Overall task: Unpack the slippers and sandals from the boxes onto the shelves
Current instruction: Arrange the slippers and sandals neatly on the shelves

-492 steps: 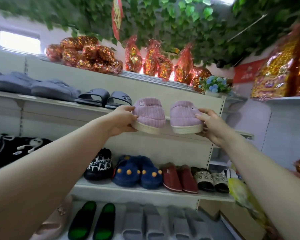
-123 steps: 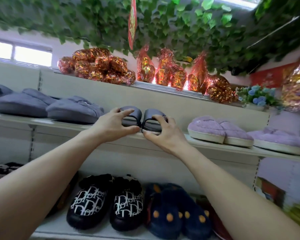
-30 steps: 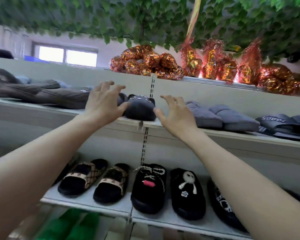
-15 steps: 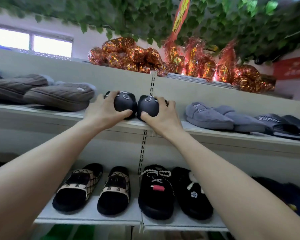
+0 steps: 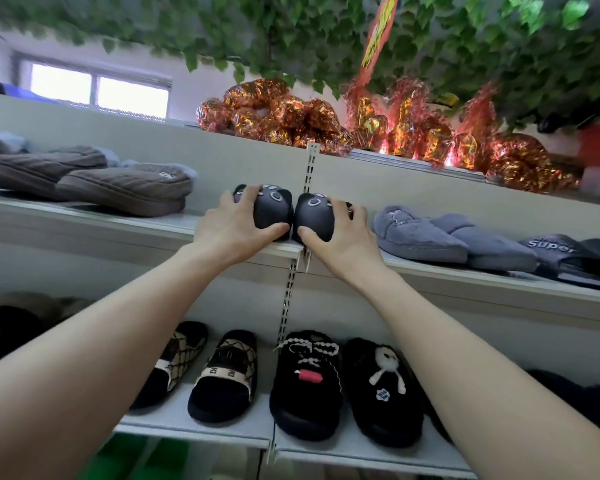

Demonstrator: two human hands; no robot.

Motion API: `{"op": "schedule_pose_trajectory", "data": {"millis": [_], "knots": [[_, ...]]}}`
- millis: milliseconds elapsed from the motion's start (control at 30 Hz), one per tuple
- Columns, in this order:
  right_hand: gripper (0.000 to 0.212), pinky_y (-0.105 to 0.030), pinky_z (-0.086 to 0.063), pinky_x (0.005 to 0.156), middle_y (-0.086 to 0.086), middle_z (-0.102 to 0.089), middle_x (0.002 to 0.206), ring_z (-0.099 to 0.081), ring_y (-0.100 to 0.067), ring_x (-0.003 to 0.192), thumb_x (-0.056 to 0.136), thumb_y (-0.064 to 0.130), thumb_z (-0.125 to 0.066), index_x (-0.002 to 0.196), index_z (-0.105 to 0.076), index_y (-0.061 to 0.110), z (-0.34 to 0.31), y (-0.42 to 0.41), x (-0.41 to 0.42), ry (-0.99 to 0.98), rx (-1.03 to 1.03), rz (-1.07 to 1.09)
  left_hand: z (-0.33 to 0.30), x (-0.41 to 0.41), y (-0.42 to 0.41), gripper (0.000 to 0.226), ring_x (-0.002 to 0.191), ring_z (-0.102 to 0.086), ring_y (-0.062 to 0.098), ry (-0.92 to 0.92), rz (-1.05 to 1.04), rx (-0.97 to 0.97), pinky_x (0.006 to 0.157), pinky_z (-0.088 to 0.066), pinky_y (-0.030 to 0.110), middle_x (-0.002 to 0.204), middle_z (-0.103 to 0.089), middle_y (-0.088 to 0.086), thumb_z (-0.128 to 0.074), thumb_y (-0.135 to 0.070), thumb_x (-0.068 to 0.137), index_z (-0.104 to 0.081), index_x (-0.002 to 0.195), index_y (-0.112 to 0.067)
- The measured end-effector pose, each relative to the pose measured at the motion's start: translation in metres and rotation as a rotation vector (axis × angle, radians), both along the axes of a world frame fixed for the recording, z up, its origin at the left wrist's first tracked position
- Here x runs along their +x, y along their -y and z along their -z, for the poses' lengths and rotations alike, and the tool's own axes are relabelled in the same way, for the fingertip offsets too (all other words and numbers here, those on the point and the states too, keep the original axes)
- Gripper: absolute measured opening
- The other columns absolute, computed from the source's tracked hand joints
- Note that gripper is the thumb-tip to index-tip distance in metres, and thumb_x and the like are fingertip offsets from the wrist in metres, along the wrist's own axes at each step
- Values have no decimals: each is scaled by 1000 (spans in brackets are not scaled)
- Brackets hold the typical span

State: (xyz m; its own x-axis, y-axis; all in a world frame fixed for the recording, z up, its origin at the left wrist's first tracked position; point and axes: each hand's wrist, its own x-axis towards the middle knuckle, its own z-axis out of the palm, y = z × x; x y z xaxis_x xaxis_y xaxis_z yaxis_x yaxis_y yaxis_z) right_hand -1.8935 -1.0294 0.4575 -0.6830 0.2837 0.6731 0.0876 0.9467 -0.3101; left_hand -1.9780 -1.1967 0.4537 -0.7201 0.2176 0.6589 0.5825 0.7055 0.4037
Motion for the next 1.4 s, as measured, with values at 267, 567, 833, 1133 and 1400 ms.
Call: {"op": "schedule_pose_trajectory", "data": {"millis": [267,567,833,1133,1400], "knots": [[69,-44,-34,108,-15,-35,142,-35,-35,133,91,55,-52,149,-29,25,-3,2,15,44,76,25,19,17,21,63,125,-45,33,-275,58,-19,103,-37,42,137,-46,11,-57,-45,89,-36,144,-23],[55,-45,-40,105,-12,-39,143,-36,-31,135,94,38,-55,146,-39,25,0,116,-3,-154,304,-84,13,-7,145,49,138,-30,35,-540,-57,-38,115,-23,49,141,-46,14,-60,-35,90,-50,135,-19],[61,-40,-39,101,-11,-41,139,-47,-30,126,92,54,-53,146,-37,31,-5,246,-78,-111,2,-214,-8,-86,294,66,135,-33,37,-331,-222,-10,110,-30,53,142,-42,19,-56,-55,85,-44,140,-20],[74,-41,-35,113,-8,-33,143,-43,-30,132,77,71,-60,140,-46,34,-6,293,-127,-22,-132,-152,-14,-134,324,80,125,-50,34,69,-5,17,101,-40,45,136,-53,11,-51,-77,68,-39,139,-42],[62,-38,-38,110,-5,-39,139,-49,-26,126,78,61,-60,134,-53,33,-2,286,-122,-39,-120,-141,-15,-114,304,69,125,-50,30,37,41,44,98,-40,36,136,-57,6,-62,-65,77,-48,139,-38]]}}
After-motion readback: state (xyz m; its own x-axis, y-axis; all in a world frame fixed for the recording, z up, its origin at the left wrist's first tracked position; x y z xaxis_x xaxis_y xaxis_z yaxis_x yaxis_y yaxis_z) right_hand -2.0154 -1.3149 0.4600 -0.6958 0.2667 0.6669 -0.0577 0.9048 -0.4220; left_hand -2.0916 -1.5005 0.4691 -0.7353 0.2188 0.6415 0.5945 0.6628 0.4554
